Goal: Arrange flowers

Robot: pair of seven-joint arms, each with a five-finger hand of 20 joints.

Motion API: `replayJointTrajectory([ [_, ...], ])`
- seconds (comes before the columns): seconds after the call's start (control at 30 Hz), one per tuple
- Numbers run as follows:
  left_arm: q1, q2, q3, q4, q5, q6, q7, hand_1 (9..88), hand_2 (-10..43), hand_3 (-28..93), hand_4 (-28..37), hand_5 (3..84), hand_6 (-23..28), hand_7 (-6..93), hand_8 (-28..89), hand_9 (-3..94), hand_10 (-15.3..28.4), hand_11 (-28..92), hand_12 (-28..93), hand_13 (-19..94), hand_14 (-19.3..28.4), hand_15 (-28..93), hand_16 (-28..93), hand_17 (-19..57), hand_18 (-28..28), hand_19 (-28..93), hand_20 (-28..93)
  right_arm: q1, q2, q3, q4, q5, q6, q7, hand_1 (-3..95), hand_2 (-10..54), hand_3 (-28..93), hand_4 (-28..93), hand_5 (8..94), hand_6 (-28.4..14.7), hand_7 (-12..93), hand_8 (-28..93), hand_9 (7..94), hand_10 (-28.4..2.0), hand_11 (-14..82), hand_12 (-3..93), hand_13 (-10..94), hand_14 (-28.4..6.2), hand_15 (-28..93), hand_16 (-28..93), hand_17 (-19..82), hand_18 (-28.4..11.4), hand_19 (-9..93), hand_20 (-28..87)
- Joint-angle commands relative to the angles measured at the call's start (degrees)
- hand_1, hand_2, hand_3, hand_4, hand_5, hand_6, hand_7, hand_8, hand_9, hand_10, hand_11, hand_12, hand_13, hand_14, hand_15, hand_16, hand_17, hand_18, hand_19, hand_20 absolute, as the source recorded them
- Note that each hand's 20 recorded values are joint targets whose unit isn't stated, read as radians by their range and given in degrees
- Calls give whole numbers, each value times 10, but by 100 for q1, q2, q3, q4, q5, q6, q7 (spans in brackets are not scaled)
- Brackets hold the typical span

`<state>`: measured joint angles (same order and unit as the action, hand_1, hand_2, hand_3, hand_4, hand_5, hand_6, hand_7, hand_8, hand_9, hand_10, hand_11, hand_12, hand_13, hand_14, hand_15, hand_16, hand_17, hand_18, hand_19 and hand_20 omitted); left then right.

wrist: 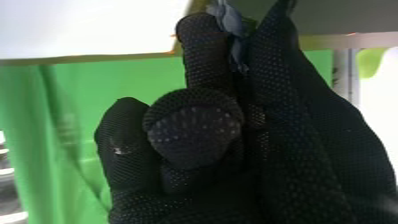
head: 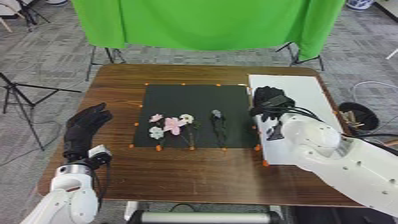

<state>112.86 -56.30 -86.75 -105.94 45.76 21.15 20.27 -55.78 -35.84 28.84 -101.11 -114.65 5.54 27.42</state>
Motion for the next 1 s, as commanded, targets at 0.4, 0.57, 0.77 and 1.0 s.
replayJointTrajectory([
  [0.4, 1, -18, 7, 16, -2, -62, -12, 382, 73, 674, -185, 553, 23, 210, -96, 540, 142, 261, 110, 440, 170, 280, -32, 120, 129, 195, 190, -103, -264, -167, -144, 156, -271, -66, 591, -70, 602, -178, 773, 2, 189, 65, 873, -112, 89, 258, 937, -19, 562, 299, 633, -141, 932, 511],
  [0.57, 16, -45, 26, 14, -4, -78, -29, 380, 71, 675, -183, 552, 23, 210, -96, 539, 141, 261, 110, 440, 170, 282, -31, 119, 130, 196, 190, -119, -349, -180, -151, 205, -335, -103, 590, -70, 601, -178, 775, 2, 188, 64, 873, -111, 91, 256, 936, -20, 559, 300, 632, -140, 932, 510],
  [0.77, 26, -53, 16, 8, 7, -86, -39, 379, 69, 676, -182, 550, 23, 210, -95, 539, 141, 261, 111, 436, 171, 284, -30, 118, 130, 195, 188, -157, -402, -97, -174, 308, -402, -73, 567, -74, 590, -152, 744, -3, 175, 62, 841, -111, 89, 246, 930, -23, 544, 299, 625, -136, 932, 477],
  [1.0, 43, -63, 19, 8, -6, -92, -59, 378, 66, 675, -182, 549, 23, 211, -96, 538, 142, 261, 110, 434, 172, 287, -29, 116, 130, 194, 188, -231, -350, 49, -246, 396, -491, -62, 468, -95, 638, -131, 682, -20, 143, 18, 758, -129, 125, 158, 920, -25, 544, 297, 615, -142, 932, 477],
])
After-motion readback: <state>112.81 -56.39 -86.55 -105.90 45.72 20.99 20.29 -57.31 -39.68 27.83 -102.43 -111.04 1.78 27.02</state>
